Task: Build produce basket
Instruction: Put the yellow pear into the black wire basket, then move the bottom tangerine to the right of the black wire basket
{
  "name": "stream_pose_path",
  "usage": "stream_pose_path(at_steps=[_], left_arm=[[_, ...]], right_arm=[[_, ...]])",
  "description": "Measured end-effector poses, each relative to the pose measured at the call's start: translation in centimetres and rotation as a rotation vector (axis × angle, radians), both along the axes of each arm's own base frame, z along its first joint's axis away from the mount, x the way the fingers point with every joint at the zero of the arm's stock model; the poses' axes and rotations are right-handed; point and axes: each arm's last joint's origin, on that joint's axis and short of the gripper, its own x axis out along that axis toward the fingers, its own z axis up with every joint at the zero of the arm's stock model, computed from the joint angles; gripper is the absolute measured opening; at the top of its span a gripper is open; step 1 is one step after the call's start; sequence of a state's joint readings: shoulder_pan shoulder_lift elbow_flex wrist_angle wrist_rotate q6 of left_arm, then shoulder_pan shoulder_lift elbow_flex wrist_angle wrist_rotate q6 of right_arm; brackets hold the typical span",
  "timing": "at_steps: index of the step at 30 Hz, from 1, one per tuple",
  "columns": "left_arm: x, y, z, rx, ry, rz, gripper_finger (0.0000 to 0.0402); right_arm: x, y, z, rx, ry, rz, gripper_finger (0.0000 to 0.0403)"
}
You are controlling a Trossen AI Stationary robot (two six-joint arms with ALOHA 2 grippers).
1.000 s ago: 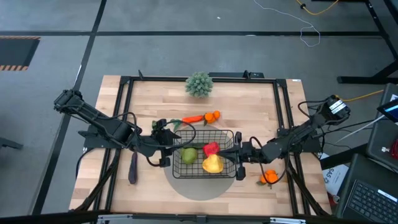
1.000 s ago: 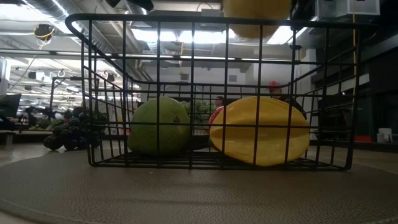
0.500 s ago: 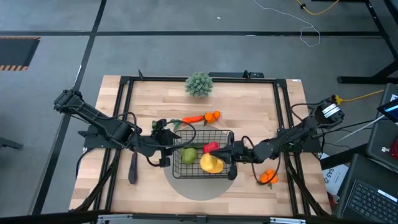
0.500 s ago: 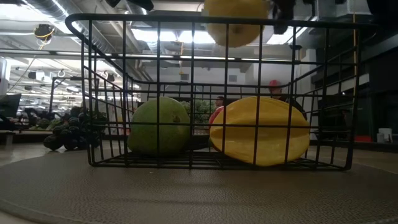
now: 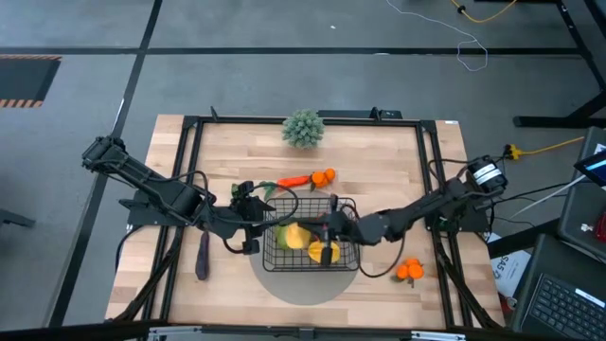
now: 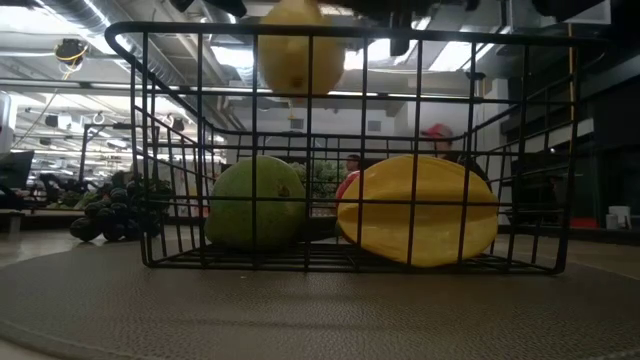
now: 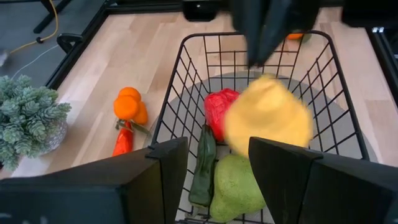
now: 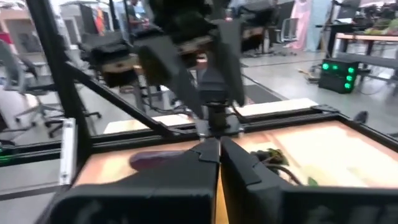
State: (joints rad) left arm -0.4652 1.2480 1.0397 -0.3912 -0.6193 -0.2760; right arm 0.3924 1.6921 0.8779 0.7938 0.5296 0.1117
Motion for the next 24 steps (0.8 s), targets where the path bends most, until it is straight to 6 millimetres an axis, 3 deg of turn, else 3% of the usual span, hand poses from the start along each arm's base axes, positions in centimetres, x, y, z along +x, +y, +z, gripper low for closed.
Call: stream_pose_path(at_steps=[13,24], left_arm=[[0.0,0.0,0.0,0.002,0.004,0.0,0.0159],[0.0,0.0,0.0,0.002,0.004,0.0,0.0159]], right_arm=[[0.4,-0.8,0.1,0.008,0.015,0.006,0.0098],[-0.1,0.3,1.1,0.026,-0.068,0.041,0.0103]])
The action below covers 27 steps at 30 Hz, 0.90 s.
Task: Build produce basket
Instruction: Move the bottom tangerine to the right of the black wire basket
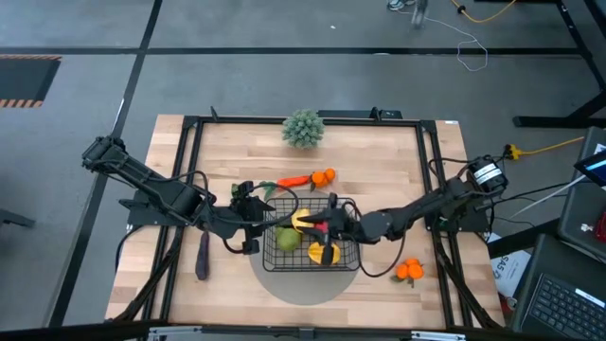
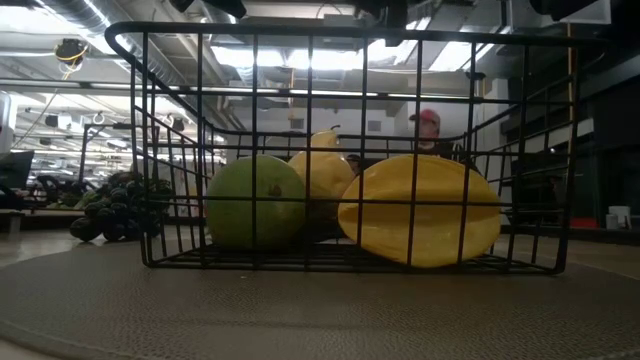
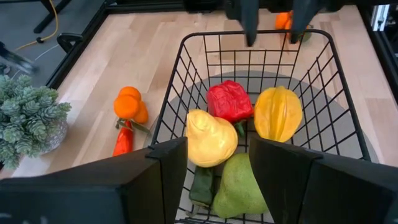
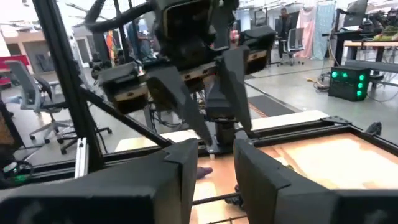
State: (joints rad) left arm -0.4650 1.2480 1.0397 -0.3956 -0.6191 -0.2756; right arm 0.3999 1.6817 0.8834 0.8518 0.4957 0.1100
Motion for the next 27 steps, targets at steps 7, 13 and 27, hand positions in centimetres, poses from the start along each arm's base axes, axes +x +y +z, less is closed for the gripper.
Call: stream_pose_path(at_steps=[7,13,27], left_arm=[[0.0,0.0,-0.1,0.004,0.008,0.0,0.0159],[0.0,0.0,-0.1,0.004,0.009,0.0,0.0159],[0.0,0.0,-0.1,0.001,0.006,0.001,0.0159]], right_arm=[[-3.2,1.6,3.7,-0.076,-0.024,-0.008,0.0103],[-7.7,2.8,6.8,-0.106,0.04,-0.023,0.0103],[-13.8,4.1,10.0,-0.038,0.042,0.152,0.0103]])
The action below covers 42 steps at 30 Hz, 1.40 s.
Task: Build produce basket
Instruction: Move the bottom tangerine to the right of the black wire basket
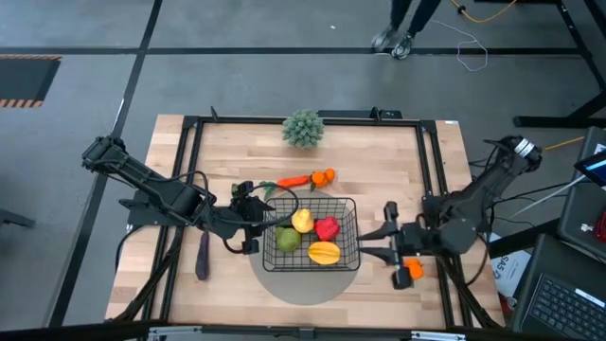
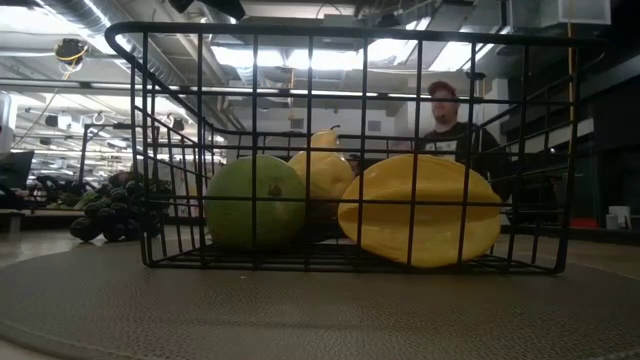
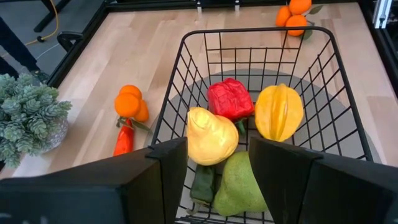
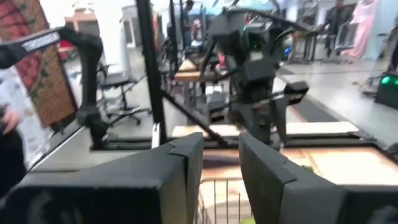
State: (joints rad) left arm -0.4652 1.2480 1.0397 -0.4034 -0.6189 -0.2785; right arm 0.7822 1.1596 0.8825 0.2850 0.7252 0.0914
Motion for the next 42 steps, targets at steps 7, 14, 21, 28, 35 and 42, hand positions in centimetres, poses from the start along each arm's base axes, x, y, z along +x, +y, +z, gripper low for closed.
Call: stream_pose_path(at_steps=[7,14,21,28,35,42], left_arm=[[0.0,0.0,0.0,0.0,0.0,0.0,0.0159],[0.0,0.0,0.0,-0.001,0.0,0.0,0.0159],[0.0,0.0,0.0,-0.002,-0.001,0.001,0.0159],[0.0,0.0,0.0,-0.003,-0.001,0.001,0.0159],[0.0,0.0,0.0,-0.006,-0.002,0.003,0.0159],[0.0,0.0,0.0,-0.007,-0.003,0.003,0.0159]], right_arm=[[-2.1,0.2,-1.8,0.076,0.212,0.043,0.0103],[-3.1,0.4,-3.6,0.232,0.415,0.071,0.0103],[-3.7,0.2,-4.8,0.306,0.602,0.12,0.0103],[-4.5,0.1,-5.6,0.578,0.877,0.159,0.0103],[-5.7,-1.0,-6.3,0.814,1.119,0.001,0.0103],[-7.2,-2.7,-7.7,0.822,1.265,-0.32,0.0103]])
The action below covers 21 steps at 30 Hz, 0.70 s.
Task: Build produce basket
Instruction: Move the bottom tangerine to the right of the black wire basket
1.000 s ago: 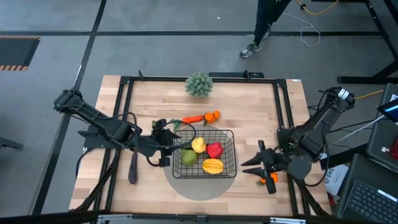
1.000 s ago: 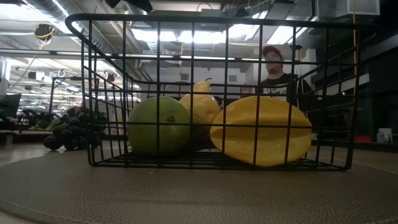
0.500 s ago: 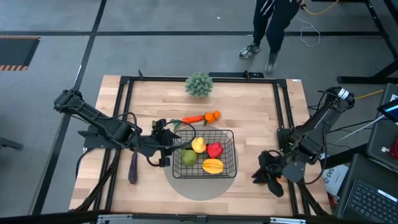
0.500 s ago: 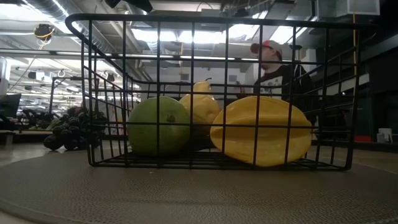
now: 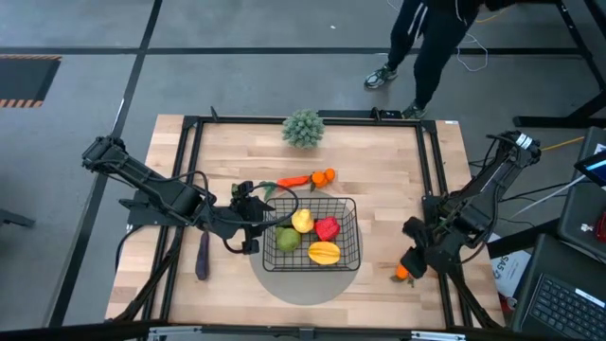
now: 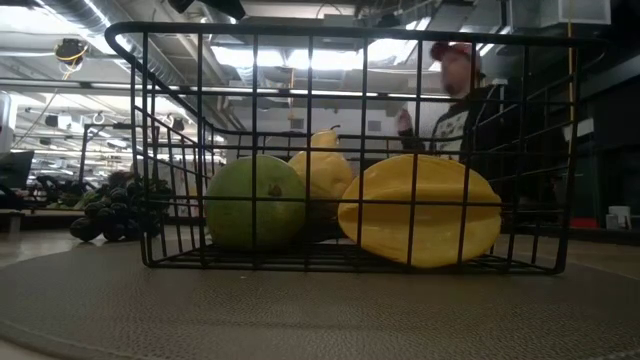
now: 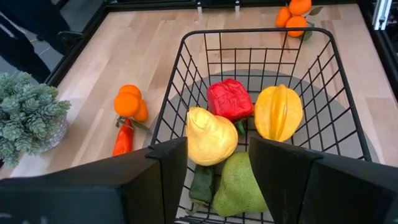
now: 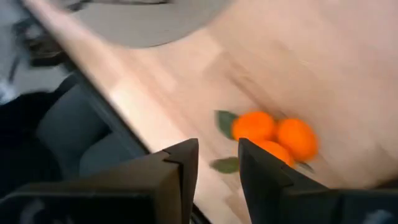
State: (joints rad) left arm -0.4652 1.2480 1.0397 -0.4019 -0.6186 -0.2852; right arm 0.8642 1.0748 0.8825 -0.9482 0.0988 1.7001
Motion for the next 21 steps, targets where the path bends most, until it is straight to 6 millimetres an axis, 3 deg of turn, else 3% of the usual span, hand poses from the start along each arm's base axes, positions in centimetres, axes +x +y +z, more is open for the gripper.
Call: stream_pose_path(at_steps=[8,16,21], left_arm=[[0.0,0.0,0.0,0.0,0.0,0.0,0.0159],[0.0,0.0,0.0,0.0,0.0,0.0,0.0159],[0.0,0.0,0.0,0.0,0.0,0.0,0.0159]], right_arm=[[-0.8,-0.5,-0.6,0.025,0.215,-0.21,0.0103],[-0.3,0.9,-2.3,0.082,0.456,-0.367,0.0103],[0.1,1.9,-3.1,0.117,0.567,-0.345,0.0103]])
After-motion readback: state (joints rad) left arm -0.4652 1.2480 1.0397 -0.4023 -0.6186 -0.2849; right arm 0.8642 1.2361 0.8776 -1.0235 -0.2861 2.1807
